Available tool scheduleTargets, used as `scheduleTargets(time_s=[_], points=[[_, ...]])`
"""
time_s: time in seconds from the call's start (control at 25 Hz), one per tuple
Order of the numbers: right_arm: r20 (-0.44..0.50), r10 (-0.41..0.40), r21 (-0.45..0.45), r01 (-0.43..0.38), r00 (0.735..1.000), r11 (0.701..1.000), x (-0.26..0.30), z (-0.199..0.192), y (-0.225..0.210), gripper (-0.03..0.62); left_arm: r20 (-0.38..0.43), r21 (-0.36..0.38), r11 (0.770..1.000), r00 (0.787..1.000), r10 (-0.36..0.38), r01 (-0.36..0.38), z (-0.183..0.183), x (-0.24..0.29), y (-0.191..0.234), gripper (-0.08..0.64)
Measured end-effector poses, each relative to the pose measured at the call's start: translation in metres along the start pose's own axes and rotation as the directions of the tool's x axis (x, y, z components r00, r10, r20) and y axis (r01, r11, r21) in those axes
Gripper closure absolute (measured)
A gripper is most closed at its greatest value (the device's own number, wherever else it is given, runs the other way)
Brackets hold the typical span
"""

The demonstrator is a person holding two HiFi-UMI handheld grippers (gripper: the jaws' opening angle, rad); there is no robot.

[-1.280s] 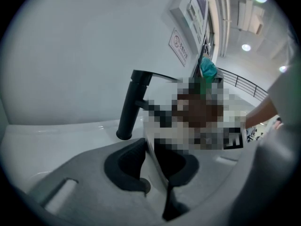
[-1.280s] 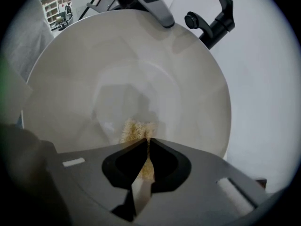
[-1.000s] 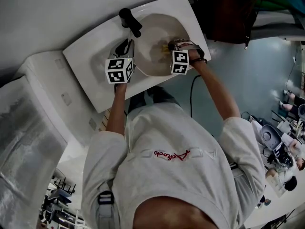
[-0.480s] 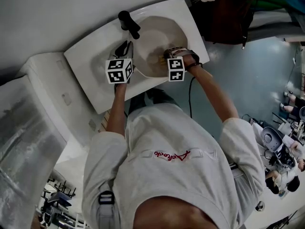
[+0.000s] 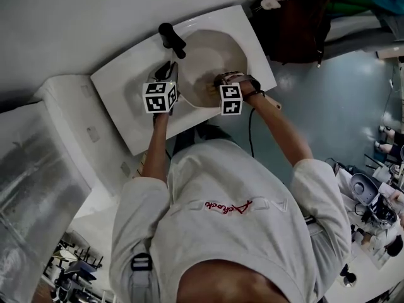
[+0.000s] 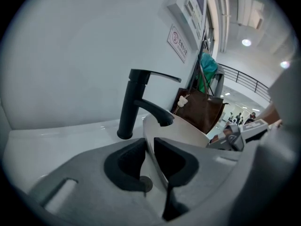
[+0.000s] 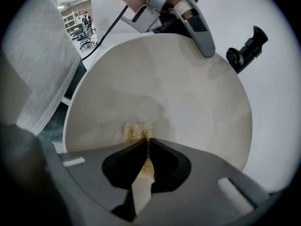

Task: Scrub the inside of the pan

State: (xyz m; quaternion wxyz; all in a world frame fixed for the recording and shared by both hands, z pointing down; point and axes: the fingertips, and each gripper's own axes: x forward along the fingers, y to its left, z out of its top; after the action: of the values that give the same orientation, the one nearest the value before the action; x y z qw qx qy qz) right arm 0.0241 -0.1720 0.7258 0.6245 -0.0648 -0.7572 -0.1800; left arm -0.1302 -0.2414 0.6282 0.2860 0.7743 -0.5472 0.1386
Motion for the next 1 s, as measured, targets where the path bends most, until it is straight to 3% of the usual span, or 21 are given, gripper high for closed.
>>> scheduleTargets(time_s=[0.2,0.36,0.44,0.68,0.84,1.0], points=[[0.077,-0.1,0.155,0.088,0.992,0.984,-0.015,0.008,-0.017,0.565,0.027,-0.001,1.0,1.0,-0.013,0.013,0.005,-0.012,-0.002,0.451],[0.141,-0.237,0.342,0.177,0.961,0.923,-0.037,0.009,-0.041,0.565,0.061,0.019,1.0,0.998,0.022,-0.023,0.012,-0.028,0.001,0.451],[0.175,-0.312,0.468,0.2,0.934,0.861,-0.051,0.01,-0.055,0.565,0.08,0.019,0.999,0.996,0.038,-0.04,0.016,-0.035,0.004,0.452],[0.221,-0.513,0.76,0.183,0.829,0.623,-0.098,-0.001,-0.087,0.565,0.11,0.034,0.998,0.993,0.049,-0.053,0.025,-0.047,-0.003,0.469],[0.226,-0.597,0.873,0.112,0.77,0.475,-0.119,-0.012,-0.098,0.565,0.126,0.053,0.997,0.991,0.047,-0.054,0.031,-0.052,-0.013,0.496],[0.231,-0.657,0.928,0.042,0.718,0.371,-0.137,-0.02,-0.105,0.565,0.141,0.071,0.995,0.988,0.054,-0.065,0.039,-0.056,-0.02,0.533]])
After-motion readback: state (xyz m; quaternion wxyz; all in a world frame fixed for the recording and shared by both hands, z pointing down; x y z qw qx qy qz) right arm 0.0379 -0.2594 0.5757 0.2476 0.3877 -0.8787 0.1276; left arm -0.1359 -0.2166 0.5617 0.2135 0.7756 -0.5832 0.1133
